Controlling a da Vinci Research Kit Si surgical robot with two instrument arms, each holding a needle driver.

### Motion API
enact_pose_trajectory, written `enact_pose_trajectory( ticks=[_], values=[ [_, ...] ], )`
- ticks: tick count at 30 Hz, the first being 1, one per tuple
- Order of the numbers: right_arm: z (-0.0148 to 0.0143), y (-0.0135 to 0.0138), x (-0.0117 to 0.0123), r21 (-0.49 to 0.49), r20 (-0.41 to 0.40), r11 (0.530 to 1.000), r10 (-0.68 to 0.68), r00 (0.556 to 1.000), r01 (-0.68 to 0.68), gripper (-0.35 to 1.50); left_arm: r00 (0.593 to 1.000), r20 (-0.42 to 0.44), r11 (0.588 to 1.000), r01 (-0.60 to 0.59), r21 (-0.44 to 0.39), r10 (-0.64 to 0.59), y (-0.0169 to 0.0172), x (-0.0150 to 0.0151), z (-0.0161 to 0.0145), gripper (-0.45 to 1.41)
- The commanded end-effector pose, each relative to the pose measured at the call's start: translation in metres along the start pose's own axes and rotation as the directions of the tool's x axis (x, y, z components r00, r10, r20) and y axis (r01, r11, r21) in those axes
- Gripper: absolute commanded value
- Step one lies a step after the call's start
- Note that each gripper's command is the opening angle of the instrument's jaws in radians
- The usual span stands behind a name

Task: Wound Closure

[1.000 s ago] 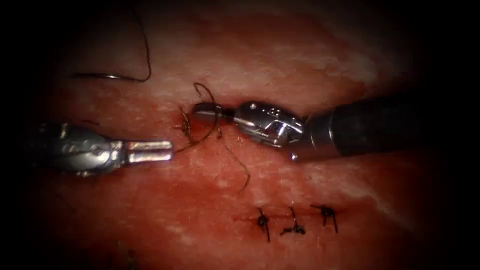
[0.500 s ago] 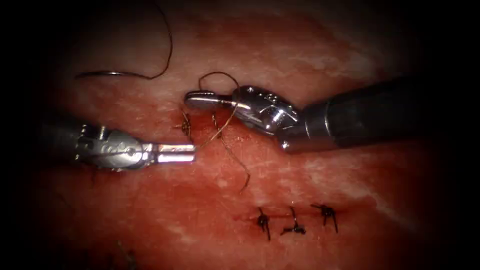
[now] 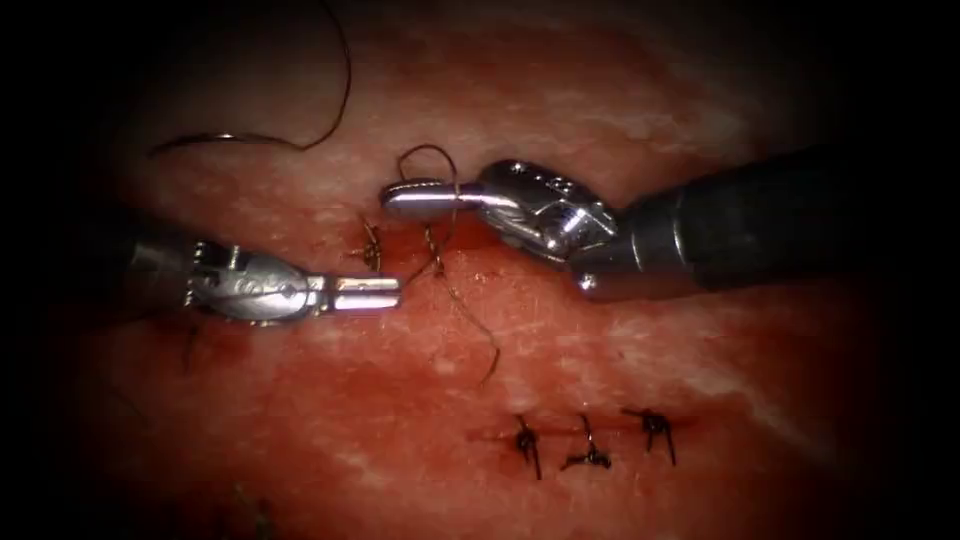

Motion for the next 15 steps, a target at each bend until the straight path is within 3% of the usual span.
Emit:
enact_pose_trajectory(
  ticks=[1,8,15],
  values=[
    [0.0002,0.0001,-0.0009,0.036,0.024,0.999,0.003,1.0,-0.004,-0.25,1.0,0.002,1.0,0.001,-0.003,-0.001,0.0005,-0.0008,0.0005,-0.45],
    [-0.0001,-0.0006,-0.0011,0.181,0.266,0.976,-0.166,0.95,0.12,-0.21,1.0,0.015,1.0,-0.001,-0.008,0.001,-0.0007,-0.0014,0.0013,-0.45],
    [0.0001,-0.0007,-0.0011,0.322,0.479,0.933,-0.307,0.822,0.162,-0.03,0.999,0.034,1.0,-0.007,-0.015,0.007,-0.0014,-0.0023,0.0018,-0.45]
  ],
)
